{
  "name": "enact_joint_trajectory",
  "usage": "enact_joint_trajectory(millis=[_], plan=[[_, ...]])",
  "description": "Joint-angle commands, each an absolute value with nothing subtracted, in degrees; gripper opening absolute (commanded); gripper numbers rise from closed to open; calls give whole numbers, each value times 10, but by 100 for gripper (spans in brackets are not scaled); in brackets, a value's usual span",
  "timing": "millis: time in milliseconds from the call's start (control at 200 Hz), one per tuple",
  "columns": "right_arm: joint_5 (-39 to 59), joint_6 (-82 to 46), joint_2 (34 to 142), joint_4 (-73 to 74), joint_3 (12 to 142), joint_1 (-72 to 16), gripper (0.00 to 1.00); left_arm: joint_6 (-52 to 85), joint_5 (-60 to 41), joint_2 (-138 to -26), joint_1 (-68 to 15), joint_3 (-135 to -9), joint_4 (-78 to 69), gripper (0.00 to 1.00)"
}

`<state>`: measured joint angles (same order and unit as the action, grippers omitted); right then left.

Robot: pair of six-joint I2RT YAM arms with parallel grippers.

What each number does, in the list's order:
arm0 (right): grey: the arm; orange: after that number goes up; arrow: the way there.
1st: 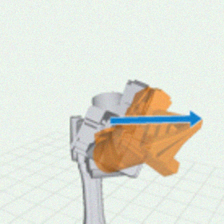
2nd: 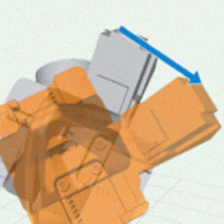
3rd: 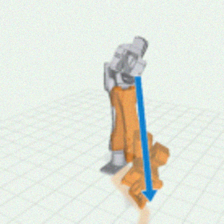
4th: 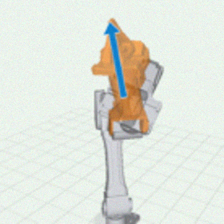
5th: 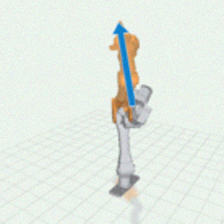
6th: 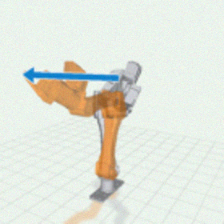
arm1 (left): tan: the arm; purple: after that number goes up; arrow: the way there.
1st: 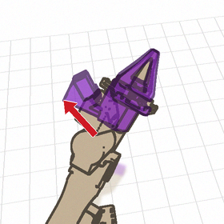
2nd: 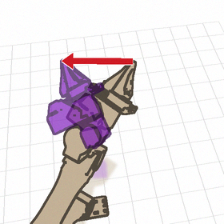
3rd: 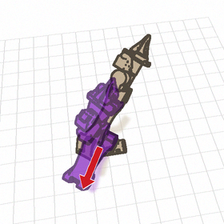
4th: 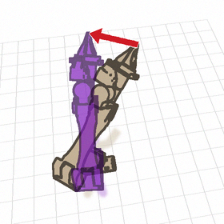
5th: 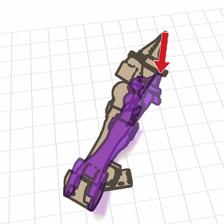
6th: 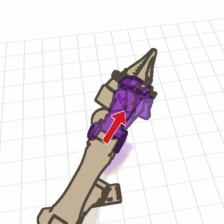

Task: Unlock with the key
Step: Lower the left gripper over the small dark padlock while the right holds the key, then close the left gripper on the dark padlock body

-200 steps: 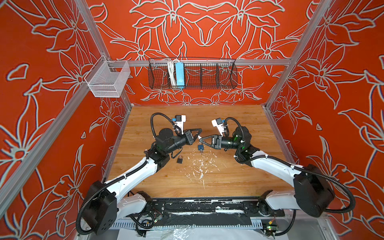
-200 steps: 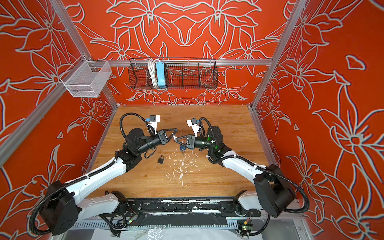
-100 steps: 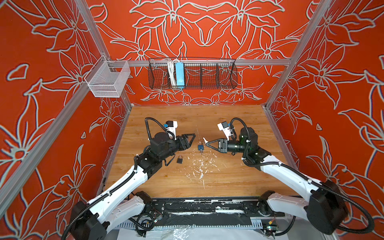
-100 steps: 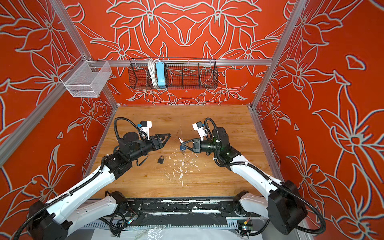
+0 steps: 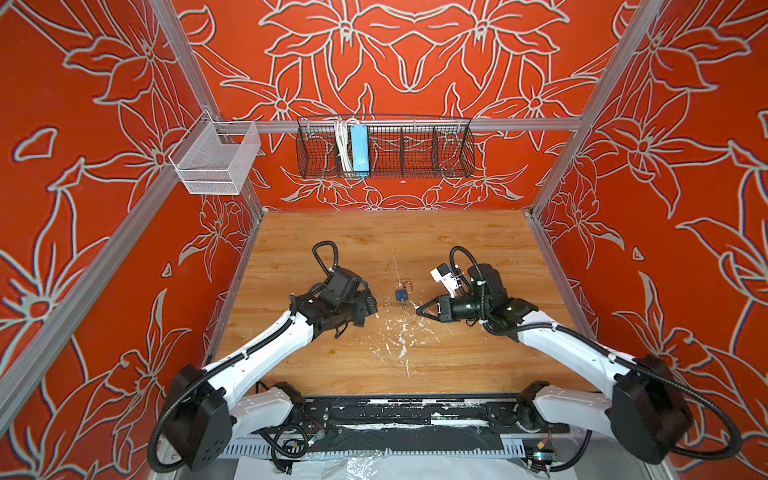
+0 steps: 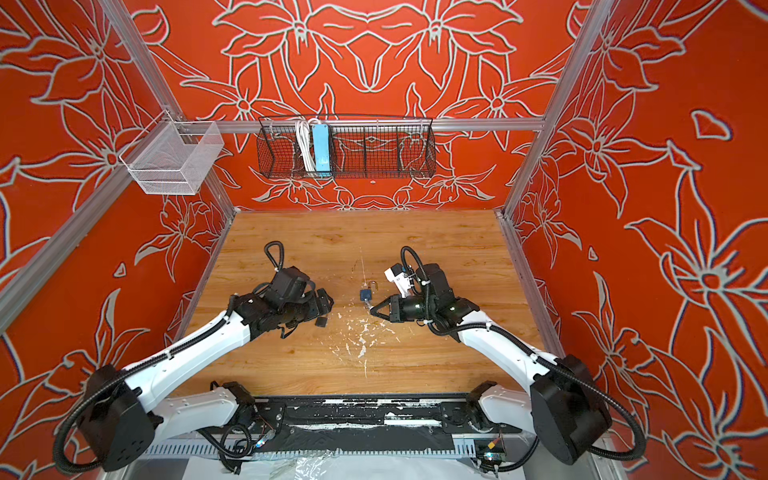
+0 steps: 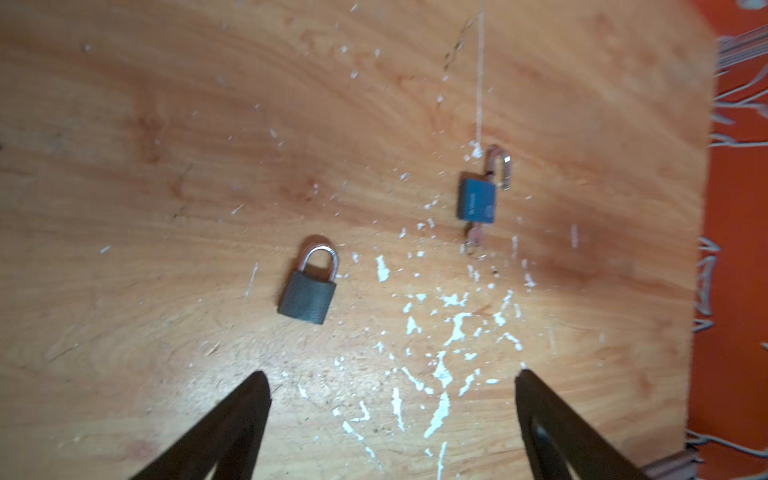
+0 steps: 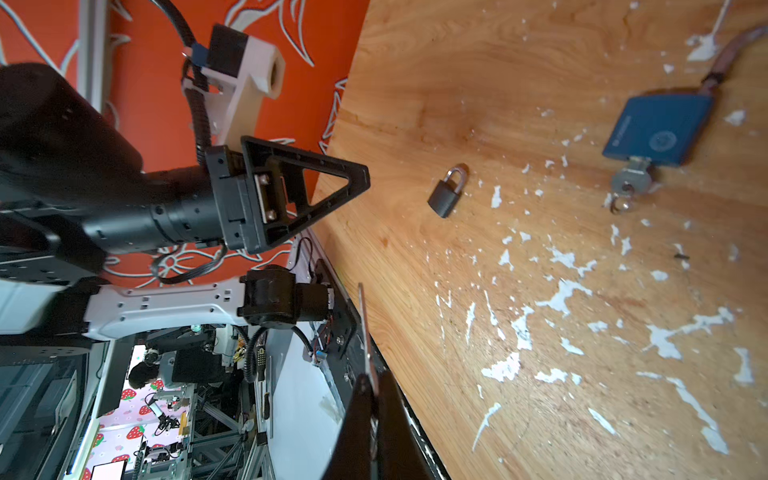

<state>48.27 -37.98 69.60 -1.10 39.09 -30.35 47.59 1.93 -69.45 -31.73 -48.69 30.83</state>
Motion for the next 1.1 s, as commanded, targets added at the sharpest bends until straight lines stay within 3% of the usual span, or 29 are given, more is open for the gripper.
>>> enact_joint_trajectory(millis=[0, 255, 701, 1096], plan=[[479, -366, 712, -11, 384, -311, 0, 469, 54, -737, -324, -524, 377, 93], [480, -406, 754, 80, 349, -321, 0, 451, 53, -842, -324, -552, 388, 92], [464, -416, 811, 119, 351, -333, 0, 452, 41, -965, -322, -592, 389, 80], [452, -437, 779, 141, 331, -334, 0, 468, 1, -990, -322, -599, 374, 72]])
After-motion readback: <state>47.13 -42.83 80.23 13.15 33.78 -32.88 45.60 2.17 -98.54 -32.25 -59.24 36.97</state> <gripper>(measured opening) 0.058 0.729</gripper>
